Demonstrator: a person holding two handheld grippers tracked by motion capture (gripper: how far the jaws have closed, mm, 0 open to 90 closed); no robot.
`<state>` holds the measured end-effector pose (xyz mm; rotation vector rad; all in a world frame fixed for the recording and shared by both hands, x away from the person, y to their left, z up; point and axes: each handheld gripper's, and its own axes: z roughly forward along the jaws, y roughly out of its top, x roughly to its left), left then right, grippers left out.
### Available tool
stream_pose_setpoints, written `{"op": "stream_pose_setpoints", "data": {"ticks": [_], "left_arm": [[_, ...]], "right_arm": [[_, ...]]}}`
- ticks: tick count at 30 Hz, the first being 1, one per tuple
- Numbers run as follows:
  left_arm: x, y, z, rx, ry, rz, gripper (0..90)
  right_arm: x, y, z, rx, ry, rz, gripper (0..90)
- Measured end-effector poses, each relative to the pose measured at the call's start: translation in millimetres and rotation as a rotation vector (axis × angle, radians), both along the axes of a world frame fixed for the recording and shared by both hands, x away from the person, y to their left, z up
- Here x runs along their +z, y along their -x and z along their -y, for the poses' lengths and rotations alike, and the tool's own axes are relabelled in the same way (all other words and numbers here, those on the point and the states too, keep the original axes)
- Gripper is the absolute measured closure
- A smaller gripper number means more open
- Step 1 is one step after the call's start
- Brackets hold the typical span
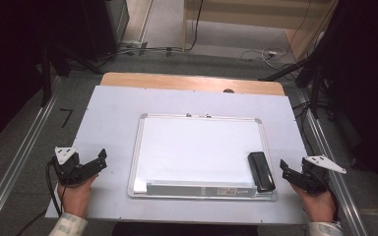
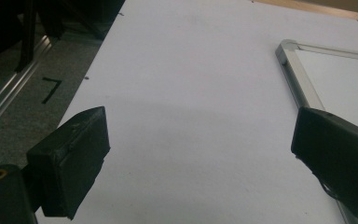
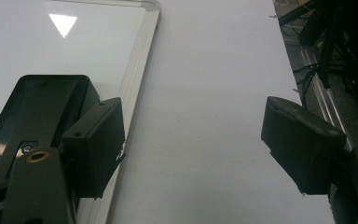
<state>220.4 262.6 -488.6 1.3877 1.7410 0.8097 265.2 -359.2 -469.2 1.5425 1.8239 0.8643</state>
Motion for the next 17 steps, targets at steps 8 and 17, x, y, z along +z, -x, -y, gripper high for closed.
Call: {"op": "stream_pose_setpoints", "data": {"ticks": [8,17], "left_arm": [[-0.3,-0.3,-0.5,0.001,0.008,-0.001,4.5],[-0.2,-0.1,-1.3,0.001,0.012,-0.004,4.5]], "right_arm": [[-0.6,0.7,5.5,-0.019,-0.002,-0.004,20.0],[-3.5,0.2,9.7,-0.038,0.0,-0.016,19.3]]}}
